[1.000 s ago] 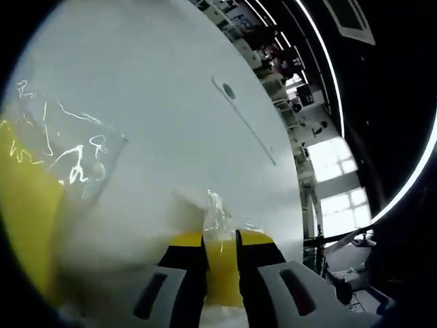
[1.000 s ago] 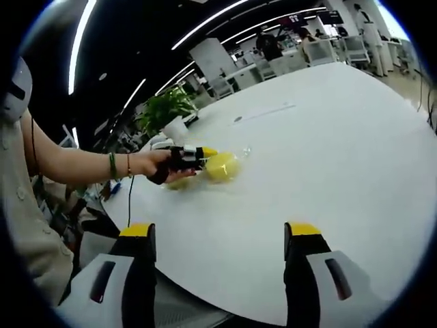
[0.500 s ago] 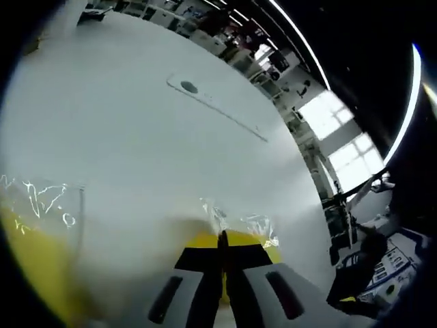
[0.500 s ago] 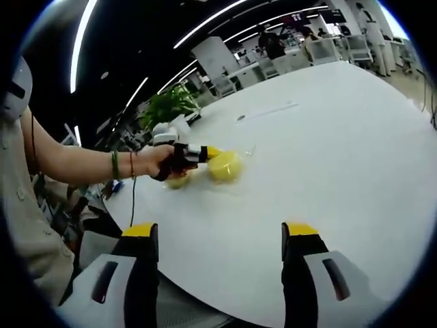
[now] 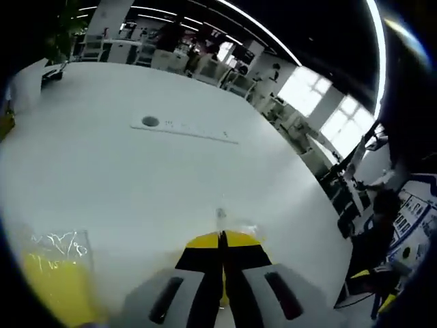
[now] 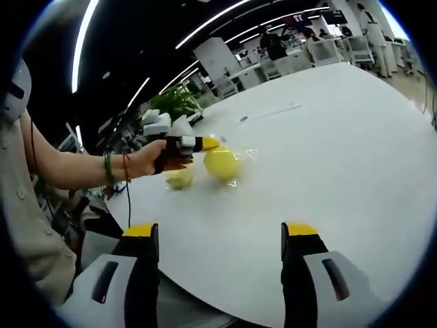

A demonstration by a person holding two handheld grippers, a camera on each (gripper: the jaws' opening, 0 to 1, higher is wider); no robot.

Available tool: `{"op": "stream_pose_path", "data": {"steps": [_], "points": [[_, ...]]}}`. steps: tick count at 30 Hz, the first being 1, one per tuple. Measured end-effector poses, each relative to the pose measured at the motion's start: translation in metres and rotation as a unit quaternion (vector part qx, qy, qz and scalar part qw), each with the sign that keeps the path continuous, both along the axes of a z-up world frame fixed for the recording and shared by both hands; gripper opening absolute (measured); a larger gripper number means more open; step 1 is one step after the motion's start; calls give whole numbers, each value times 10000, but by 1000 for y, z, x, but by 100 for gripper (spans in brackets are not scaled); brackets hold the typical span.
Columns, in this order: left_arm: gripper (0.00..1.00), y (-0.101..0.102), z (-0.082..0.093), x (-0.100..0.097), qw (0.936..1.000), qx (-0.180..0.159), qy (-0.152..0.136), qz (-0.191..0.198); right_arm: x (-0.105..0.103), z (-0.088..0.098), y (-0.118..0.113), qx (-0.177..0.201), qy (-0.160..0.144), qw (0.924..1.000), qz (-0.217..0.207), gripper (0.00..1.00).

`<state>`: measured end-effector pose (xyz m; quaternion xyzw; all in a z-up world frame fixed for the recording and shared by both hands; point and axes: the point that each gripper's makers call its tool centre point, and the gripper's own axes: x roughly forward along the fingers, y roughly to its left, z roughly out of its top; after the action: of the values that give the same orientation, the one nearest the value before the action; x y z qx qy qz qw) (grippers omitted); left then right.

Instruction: Compare the silicone blocks by pressing each to a similar depth, holding the contact briefly, and releasing to observe deformation and rebound differences across the visible hardness samples.

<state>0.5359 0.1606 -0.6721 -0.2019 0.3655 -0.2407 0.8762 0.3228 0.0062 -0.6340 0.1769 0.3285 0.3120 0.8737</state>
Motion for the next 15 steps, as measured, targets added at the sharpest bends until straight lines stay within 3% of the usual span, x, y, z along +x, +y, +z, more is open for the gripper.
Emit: {"op": "stream_pose_path", "data": {"steps": [7, 15], "points": [[0, 2, 29, -16, 9995, -258, -175, -22, -1, 8, 7, -40, -102, 9999, 112, 68], [0, 9, 58, -31, 9984, -238, -487, -135, 0, 23, 14, -101, -317, 9992, 238, 72]]}}
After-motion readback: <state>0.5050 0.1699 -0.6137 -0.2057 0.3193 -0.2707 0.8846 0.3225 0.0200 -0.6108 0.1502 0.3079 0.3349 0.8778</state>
